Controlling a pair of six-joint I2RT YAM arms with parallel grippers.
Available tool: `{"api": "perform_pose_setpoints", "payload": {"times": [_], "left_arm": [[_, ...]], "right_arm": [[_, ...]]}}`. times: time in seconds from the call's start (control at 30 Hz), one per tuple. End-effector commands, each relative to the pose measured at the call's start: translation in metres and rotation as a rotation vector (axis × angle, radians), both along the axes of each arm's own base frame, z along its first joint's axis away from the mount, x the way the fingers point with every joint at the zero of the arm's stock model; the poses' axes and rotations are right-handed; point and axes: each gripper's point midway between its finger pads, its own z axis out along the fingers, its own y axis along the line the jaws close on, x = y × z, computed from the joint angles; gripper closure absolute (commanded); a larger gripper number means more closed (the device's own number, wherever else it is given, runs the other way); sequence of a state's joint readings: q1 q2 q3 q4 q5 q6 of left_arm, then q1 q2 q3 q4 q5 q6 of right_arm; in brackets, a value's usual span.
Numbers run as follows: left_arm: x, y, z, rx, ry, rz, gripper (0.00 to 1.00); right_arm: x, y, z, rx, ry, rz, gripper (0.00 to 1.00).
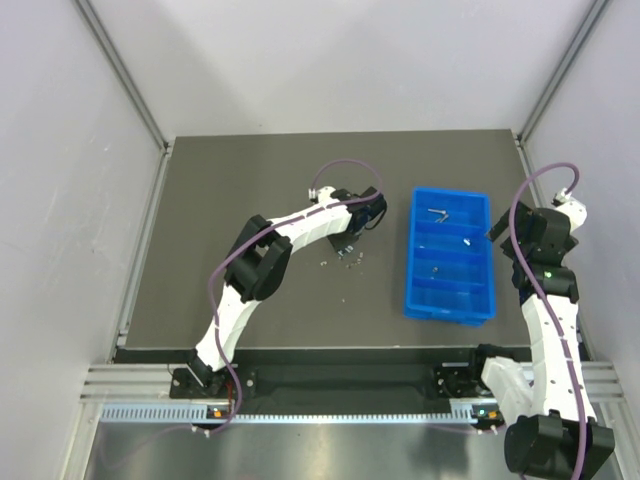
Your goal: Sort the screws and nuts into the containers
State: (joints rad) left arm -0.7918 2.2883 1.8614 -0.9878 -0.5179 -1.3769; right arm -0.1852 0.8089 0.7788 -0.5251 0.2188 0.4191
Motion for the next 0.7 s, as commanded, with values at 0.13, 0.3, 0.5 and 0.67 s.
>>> {"api": "perform_pose_setpoints", "payload": {"times": [0.13, 0.3, 0.5, 0.67], "left_arm": [[-0.018, 0.017, -0.046, 0.077, 0.118, -0.035, 0.79], [-0.002, 0.001, 0.000, -0.005, -0.003, -0.145, 0.80], [0.023, -0.044, 0.098, -0.114, -0.271, -0.394, 0.80], [0.022, -0.104, 0.166, -0.247, -0.469, -0.606, 0.80]], "right_arm": [[0.000, -0.001, 0.006, -0.019, -0.016, 0.001, 0.00], [0.002, 0.000, 0.004, -0.010, -0.012, -0.003, 0.00], [0.005, -0.003, 0.002, 0.004, 0.001, -0.026, 0.00], [0.005, -0.006, 0.009, -0.006, -0.016, -0.045, 0.00]]}}
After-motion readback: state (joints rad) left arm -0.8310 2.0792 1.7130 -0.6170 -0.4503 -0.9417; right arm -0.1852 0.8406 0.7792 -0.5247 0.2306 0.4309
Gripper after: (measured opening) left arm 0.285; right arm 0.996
